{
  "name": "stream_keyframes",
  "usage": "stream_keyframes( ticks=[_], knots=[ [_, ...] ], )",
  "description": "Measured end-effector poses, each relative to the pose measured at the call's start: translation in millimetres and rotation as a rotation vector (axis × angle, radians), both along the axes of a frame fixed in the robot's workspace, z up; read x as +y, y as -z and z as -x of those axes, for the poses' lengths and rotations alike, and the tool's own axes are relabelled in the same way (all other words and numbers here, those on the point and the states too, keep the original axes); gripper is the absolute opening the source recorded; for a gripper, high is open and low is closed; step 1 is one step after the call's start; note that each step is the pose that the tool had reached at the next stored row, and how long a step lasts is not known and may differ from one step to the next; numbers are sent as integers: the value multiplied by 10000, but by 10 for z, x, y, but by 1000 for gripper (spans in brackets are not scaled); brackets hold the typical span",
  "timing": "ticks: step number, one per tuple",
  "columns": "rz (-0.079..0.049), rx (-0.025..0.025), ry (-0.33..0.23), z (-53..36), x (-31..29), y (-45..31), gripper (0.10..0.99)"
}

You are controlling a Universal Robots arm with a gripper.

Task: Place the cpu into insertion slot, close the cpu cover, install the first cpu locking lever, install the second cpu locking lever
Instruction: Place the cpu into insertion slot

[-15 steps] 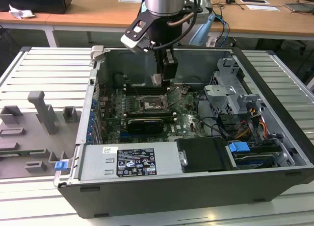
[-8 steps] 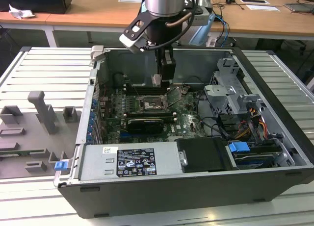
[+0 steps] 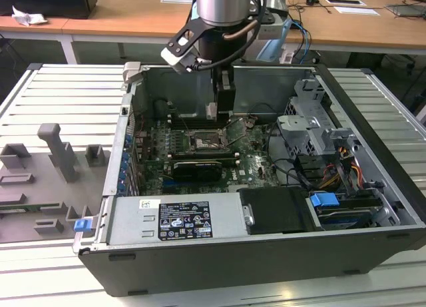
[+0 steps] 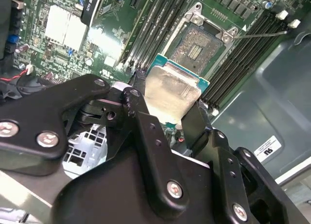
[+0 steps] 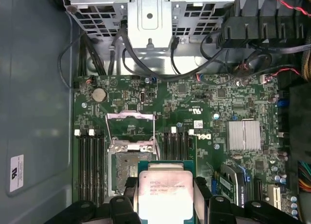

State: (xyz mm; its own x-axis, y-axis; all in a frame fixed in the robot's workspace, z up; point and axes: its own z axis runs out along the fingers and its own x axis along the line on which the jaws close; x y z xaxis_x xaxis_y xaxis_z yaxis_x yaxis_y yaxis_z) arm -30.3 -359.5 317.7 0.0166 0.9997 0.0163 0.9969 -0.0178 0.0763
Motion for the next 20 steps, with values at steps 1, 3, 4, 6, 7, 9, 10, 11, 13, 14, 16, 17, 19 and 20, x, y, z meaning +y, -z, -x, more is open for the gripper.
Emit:
stream_keyframes(
  ticks=[1,3,4,6,7,9,10,11,13,14,16,17,19,20],
  knots=[
    [0,6,2,0,0,16,537],
    [7,7,50,0,0,29,537],
    [9,7,153,-1,0,34,537],
    [9,7,388,-1,0,41,537],
    [8,7,609,0,0,48,537],
    [10,7,1075,0,0,64,537],
    [11,7,1211,0,0,69,537],
    [11,7,1326,0,0,74,537],
    [10,7,1632,0,0,87,537],
    [12,7,1859,0,0,96,537],
    [17,7,2174,0,0,110,537],
    [16,7,2213,0,0,117,537],
    [17,6,2222,0,2,130,537],
    [27,7,2248,0,4,146,537]
  ],
)
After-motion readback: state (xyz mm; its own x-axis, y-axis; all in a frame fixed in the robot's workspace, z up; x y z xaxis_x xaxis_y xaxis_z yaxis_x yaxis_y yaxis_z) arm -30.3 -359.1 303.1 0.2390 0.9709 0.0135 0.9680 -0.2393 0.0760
